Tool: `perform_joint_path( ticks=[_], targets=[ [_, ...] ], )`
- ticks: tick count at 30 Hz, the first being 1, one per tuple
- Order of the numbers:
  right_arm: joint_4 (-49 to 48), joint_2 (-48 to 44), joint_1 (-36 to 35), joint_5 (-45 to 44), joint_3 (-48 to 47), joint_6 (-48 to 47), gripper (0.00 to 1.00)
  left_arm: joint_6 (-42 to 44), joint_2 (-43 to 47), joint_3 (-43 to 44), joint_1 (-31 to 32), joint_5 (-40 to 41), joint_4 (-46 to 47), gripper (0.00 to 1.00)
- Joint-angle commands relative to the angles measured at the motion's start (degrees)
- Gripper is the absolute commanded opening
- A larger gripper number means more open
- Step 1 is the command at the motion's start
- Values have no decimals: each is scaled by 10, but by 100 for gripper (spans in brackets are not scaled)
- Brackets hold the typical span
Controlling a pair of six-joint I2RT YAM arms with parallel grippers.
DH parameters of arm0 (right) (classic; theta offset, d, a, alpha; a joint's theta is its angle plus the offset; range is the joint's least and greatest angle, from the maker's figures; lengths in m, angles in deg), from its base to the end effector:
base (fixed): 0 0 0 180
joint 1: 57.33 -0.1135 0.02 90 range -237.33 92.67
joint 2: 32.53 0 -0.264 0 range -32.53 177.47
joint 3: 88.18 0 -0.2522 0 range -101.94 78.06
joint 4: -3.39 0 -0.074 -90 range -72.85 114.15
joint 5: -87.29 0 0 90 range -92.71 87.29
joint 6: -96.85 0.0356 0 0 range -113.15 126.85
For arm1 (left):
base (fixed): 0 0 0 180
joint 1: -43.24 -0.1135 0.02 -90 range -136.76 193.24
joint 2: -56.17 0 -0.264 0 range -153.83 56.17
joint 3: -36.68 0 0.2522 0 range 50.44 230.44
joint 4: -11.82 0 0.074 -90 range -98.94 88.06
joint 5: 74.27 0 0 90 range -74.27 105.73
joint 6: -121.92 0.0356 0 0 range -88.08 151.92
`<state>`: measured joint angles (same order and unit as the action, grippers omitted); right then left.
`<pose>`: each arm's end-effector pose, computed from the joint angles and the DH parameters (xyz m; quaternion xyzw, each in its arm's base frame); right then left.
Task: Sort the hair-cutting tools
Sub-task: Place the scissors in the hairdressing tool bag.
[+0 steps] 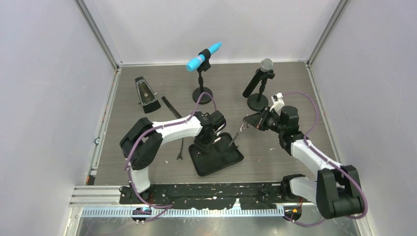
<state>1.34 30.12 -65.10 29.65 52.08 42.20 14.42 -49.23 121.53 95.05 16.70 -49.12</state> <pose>0.2236 0.0497 0.2128 0.0349 0.8057 0.4137 0.4225 0.2122 -0.2688 0.1711 0.2935 0.9530 -0.0352 0.0658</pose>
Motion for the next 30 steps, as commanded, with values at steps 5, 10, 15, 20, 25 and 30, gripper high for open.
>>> perform_joint_path(
  ticks=[5,10,15,20,25,30],
  targets=[
    [-263,116,-25,14,8,65,6,-26,86,-17,12,-24,-12,29],
    [-362,198,-35,9,26,94,5,-102,165,-57,-1,22,-7,37],
    [-507,271,-36,14,63,137,5,-175,186,-122,-33,-21,23,37],
    [-602,324,-36,20,96,169,5,-217,163,-172,-48,-75,76,37],
    [-635,357,-36,21,123,172,5,-234,137,-217,-83,-128,137,36],
    [-729,410,-36,28,134,218,5,-248,130,-246,-107,-159,188,32]
  ],
)
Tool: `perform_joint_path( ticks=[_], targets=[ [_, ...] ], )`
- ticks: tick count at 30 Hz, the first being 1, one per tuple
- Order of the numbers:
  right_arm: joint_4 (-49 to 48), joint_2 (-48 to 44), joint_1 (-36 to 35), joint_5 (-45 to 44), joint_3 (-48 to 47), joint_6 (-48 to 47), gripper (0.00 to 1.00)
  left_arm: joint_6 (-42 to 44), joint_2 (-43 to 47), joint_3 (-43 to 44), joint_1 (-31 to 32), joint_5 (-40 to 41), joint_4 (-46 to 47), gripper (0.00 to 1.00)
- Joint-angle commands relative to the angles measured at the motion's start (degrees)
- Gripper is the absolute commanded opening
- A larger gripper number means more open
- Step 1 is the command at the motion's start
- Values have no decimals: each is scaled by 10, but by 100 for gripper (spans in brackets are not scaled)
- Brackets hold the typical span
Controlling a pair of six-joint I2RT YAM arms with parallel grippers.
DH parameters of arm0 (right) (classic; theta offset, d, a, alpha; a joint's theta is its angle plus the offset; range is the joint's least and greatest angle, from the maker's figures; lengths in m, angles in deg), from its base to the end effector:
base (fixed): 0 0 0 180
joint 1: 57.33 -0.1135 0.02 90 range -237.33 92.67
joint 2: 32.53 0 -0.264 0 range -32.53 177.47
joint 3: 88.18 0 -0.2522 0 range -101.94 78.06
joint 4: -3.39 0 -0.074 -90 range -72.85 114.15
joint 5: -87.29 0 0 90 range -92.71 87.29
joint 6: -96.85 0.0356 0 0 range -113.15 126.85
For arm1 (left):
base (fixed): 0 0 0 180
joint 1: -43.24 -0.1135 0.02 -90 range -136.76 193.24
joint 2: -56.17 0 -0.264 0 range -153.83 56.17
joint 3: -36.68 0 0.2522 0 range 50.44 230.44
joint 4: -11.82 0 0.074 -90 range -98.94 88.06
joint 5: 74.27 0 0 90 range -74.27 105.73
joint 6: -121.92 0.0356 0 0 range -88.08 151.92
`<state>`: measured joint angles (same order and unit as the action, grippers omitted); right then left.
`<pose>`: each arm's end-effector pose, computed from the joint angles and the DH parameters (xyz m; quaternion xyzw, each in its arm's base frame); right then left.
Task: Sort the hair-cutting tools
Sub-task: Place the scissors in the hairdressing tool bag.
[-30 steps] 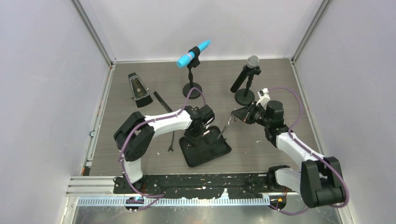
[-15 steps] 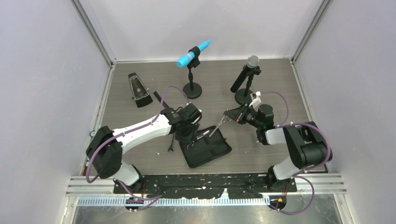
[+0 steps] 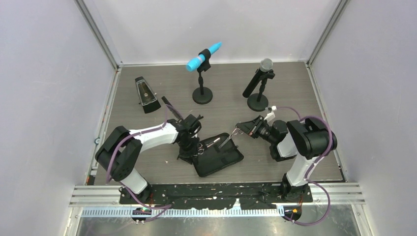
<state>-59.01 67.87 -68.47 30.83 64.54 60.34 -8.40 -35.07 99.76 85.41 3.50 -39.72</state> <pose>0.2344 0.0662 0.1125 0.0947 0.7540 0.5143 0.3974 0.1932 -0.1852 0.1514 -0.0255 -0.9900 0.1386 0.0028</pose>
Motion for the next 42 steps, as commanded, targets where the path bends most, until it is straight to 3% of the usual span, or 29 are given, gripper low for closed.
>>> perform_joint_path(
  ticks=[1,8,16,18,22,26,31,37,42],
  targets=[
    [-141,49,-3,17,14,54,5,-22,-11,-30,-11,-27,97,31],
    [-167,68,-43,-18,30,51,5,-41,-8,-42,-11,-38,130,16],
    [-167,84,-111,-74,38,48,15,-51,10,-52,-11,-30,143,15],
    [-167,84,-113,-75,45,48,21,-53,16,-53,-11,-27,143,15],
    [-167,62,-108,-86,76,26,44,-56,30,-62,-12,-21,144,14],
    [-166,44,-87,-91,109,16,59,-54,33,-64,-17,-19,143,14],
    [-133,2,-62,-100,133,-4,65,-48,38,-59,-17,-9,132,12],
    [7,-102,-58,-135,156,-40,70,-40,43,-50,-17,12,114,2],
    [288,-267,-58,-185,119,-124,72,-31,39,-31,-18,24,104,0]
  ],
)
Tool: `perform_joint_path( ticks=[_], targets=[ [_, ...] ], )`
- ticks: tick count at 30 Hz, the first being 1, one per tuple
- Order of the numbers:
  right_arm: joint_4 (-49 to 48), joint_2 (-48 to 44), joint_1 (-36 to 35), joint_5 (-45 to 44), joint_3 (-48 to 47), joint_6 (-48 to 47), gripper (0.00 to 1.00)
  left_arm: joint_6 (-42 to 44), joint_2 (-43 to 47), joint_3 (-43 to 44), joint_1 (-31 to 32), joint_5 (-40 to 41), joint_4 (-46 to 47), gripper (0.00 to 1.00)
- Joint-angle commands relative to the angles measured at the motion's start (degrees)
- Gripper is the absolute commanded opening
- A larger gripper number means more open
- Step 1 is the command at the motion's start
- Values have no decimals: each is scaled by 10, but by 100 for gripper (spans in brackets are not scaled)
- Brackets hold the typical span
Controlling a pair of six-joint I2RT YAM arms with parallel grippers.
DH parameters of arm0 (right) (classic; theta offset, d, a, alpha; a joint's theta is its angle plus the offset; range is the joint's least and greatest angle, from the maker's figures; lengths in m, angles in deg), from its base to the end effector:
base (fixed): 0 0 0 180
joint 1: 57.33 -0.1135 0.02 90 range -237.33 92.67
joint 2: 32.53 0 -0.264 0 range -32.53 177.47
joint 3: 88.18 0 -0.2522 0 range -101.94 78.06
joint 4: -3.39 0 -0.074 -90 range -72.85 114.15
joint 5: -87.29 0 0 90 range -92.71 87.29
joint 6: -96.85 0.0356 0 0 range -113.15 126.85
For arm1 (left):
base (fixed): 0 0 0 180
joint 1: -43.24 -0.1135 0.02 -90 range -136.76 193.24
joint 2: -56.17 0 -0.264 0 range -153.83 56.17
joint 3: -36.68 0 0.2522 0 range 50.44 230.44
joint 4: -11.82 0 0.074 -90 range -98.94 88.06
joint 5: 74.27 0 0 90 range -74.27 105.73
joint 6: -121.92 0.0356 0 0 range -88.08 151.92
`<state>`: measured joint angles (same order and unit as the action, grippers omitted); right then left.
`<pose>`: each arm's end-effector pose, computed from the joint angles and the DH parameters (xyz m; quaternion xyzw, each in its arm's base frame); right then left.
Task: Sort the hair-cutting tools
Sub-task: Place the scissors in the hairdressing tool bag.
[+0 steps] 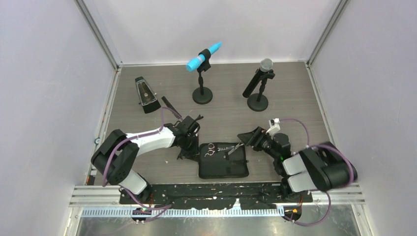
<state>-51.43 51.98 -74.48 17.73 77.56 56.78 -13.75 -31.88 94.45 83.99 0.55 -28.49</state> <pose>0.1716 0.0660 0.1104 0.1178 0.7815 0.4471 0.4189 0.1945 -0.1799 0.1480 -0.0197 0.9771 -0.2093 0.0326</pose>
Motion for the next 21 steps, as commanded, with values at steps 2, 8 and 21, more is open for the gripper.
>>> perform_joint_path(
  ticks=[2,8,21],
  targets=[
    [326,-177,2,-81,-35,-124,73,29,3,35,-5,58,-16,0],
    [556,-313,1,-150,-105,-165,82,60,-7,77,-17,78,-46,0],
    [939,-136,-1,-143,-411,-339,73,125,-48,136,-23,121,-85,0]
  ],
)
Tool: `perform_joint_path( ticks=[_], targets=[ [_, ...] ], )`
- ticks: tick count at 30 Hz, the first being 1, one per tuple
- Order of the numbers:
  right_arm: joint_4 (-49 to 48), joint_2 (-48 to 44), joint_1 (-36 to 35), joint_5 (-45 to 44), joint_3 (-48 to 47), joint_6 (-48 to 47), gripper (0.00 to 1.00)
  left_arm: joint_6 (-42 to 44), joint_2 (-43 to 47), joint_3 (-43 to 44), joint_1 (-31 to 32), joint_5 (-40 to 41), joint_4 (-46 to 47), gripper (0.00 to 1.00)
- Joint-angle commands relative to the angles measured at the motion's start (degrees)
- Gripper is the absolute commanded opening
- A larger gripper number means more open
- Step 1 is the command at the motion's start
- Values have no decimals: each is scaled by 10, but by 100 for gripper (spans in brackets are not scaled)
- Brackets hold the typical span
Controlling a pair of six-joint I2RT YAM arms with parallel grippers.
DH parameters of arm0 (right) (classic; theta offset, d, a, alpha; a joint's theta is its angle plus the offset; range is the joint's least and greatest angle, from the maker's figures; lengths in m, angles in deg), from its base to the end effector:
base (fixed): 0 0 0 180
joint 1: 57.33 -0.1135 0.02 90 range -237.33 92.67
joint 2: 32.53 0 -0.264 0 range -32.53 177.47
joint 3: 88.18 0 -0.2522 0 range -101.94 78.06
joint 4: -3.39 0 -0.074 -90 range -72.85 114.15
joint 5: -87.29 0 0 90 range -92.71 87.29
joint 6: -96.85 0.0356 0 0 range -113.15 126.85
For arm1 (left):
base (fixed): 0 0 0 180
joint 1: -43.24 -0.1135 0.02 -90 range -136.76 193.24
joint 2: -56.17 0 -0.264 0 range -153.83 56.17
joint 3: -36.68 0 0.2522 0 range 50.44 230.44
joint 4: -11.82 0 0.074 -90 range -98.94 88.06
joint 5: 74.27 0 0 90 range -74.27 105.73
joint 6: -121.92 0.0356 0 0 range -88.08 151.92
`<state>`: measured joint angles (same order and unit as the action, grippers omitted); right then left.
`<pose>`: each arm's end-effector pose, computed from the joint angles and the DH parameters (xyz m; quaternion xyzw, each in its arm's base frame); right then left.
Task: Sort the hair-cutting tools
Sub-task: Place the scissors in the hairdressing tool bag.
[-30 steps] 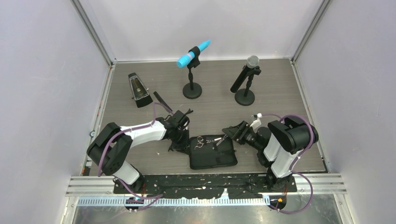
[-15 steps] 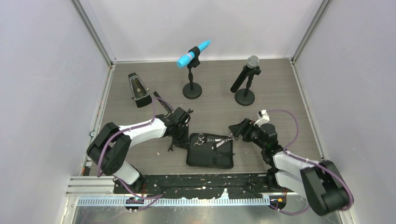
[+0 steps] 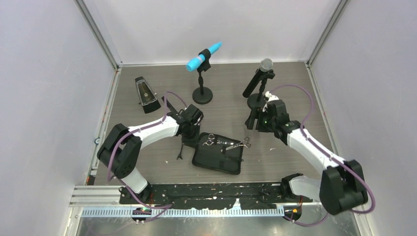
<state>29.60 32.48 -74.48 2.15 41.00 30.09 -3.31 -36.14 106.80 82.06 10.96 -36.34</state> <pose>0.2249 0.0726 0.2200 0.0304 0.9066 0.1808 0.3800 0.2326 -0.1910 0.1789 0.0379 0.9838 -0.1354 0.1114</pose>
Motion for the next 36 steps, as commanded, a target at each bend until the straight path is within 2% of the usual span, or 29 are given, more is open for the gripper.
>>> perform_joint_path(
  ticks=[1,6,15,20,32,36],
  targets=[
    [133,69,-1,15,-55,-75,72,21,-6,11,-4,17,-5,0],
    [150,137,-1,57,-80,-86,62,23,-11,4,-5,14,2,0],
    [142,173,-20,85,-62,-81,53,15,-7,-2,-5,-1,12,0],
    [134,165,-43,106,-35,-62,42,2,3,-14,-5,-4,23,0],
    [81,105,-140,92,9,53,32,-17,25,-32,-5,-16,38,0],
    [70,89,-156,80,6,89,26,-27,35,-42,-5,-18,44,0]
  ],
)
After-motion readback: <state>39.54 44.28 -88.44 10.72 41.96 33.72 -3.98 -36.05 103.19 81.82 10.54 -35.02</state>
